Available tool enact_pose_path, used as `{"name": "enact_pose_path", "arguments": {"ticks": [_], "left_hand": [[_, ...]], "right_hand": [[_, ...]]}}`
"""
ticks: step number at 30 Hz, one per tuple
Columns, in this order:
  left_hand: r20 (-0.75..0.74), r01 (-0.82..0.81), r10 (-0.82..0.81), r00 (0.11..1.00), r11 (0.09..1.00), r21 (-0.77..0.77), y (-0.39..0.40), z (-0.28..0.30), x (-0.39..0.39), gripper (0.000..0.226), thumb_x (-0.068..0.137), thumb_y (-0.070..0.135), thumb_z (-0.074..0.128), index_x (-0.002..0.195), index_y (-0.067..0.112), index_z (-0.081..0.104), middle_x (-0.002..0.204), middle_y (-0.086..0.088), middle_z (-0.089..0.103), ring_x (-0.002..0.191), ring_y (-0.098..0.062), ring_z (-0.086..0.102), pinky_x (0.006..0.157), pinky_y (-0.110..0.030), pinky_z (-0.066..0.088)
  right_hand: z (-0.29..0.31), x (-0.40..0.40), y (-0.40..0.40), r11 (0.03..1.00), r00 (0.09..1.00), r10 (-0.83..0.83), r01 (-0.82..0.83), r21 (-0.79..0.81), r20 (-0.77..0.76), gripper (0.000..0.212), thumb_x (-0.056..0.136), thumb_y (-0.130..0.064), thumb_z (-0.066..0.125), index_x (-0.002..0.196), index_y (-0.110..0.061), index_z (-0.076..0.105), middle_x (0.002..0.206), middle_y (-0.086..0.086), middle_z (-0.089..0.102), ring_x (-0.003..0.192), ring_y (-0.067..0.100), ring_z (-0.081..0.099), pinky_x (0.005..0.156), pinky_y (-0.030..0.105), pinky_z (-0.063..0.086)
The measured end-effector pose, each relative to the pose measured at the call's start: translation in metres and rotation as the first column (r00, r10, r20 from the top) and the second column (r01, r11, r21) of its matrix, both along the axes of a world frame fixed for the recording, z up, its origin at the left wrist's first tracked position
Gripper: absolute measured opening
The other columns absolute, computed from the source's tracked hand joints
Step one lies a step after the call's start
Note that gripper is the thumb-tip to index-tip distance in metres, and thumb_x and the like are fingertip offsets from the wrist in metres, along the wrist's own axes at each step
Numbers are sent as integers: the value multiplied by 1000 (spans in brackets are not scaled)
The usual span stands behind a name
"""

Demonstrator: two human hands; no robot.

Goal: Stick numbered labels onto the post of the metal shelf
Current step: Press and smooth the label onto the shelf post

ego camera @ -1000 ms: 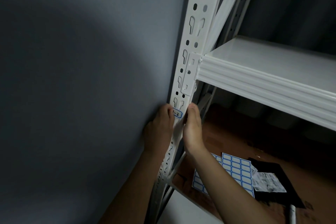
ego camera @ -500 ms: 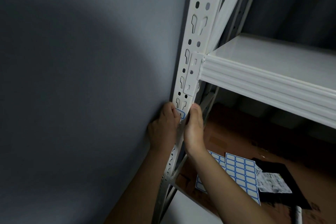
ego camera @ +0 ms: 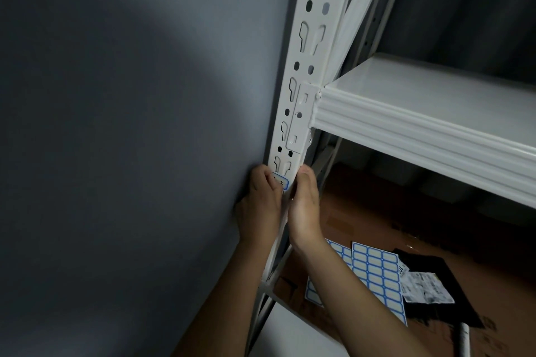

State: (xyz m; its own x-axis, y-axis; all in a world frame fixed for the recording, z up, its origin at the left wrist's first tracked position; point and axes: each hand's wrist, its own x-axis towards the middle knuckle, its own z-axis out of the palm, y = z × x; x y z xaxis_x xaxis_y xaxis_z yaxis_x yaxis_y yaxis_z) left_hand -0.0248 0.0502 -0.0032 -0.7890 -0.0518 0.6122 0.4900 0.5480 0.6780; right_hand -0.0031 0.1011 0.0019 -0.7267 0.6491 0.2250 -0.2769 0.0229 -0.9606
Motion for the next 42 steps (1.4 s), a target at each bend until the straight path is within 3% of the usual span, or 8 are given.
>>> {"name": "enact_pose_path", "arguments": {"ticks": [7, 15, 27, 32, 34, 37, 39, 42], "left_hand": [[201, 48, -62, 978, 996, 72, 4, -5, -1, 9, 94, 17, 48, 92, 9, 51, 80, -17, 67, 69, -43, 63, 53, -34, 36], [87, 109, -127, 988, 975, 194, 5, -10, 0, 12, 95, 15, 45, 95, 4, 51, 82, -17, 65, 70, -40, 62, 56, -30, 34], [76, 176, -206, 976, 942, 286, 2, -18, 2, 46, 84, 42, 27, 97, 5, 50, 86, -16, 64, 74, -38, 62, 57, -32, 41], [84, 265, -296, 951, 927, 265, -7, -20, 10, 35, 89, 41, 30, 101, 13, 48, 110, -8, 65, 85, -26, 66, 60, -20, 42], [100, 309, -354, 930, 900, 308, -12, -19, 16, 17, 93, 36, 35, 100, 23, 43, 131, 13, 56, 81, -16, 67, 59, -18, 48], [147, 326, -406, 902, 863, 385, -25, -16, 24, 12, 93, 31, 39, 102, 28, 47, 108, 47, 52, 57, -8, 64, 55, -30, 54], [181, 299, -407, 895, 850, 433, -33, -13, 29, 10, 93, 31, 43, 94, 39, 49, 90, 40, 59, 51, -5, 61, 52, -31, 51], [223, 285, -466, 856, 785, 550, -43, -9, 30, 15, 91, 27, 50, 81, 38, 50, 64, 14, 59, 45, -6, 50, 45, -26, 43]], "right_hand": [[3, 0, -3, 1000, 1000, -7, 7, 0, -3, 27, 93, -32, 37, 91, -11, 55, 100, 20, 58, 96, 21, 55, 102, 53, 40], [1, -2, -1, 1000, 1000, -13, 13, 11, -4, 31, 91, -33, 36, 94, -10, 56, 97, 17, 58, 95, 24, 56, 101, 56, 40], [-4, -5, -1, 999, 999, -26, 25, -40, -42, 24, 90, -34, 38, 89, -20, 58, 93, 5, 60, 95, 18, 57, 102, 55, 40], [1, 2, -1, 999, 999, -14, 12, -34, -50, 24, 101, -16, 34, 97, -9, 58, 91, 2, 61, 90, 9, 58, 92, 36, 47], [5, 6, 1, 1000, 998, 2, -3, -25, -56, 26, 102, -10, 33, 104, -7, 59, 91, -2, 64, 84, 1, 60, 79, 21, 50], [0, 14, 2, 1000, 999, 4, -3, 29, -37, 26, 100, -10, 40, 116, -22, 57, 111, -8, 64, 104, 0, 60, 91, 20, 49], [-8, 23, 1, 983, 993, -110, 114, 147, -35, 31, 96, -11, 51, 122, -29, 52, 122, -8, 55, 114, 9, 55, 101, 26, 43], [-10, 40, -1, 877, 973, -179, 225, 425, -146, 21, 88, -13, 60, 105, -25, 61, 99, -10, 52, 94, 13, 55, 87, 26, 45]]}}
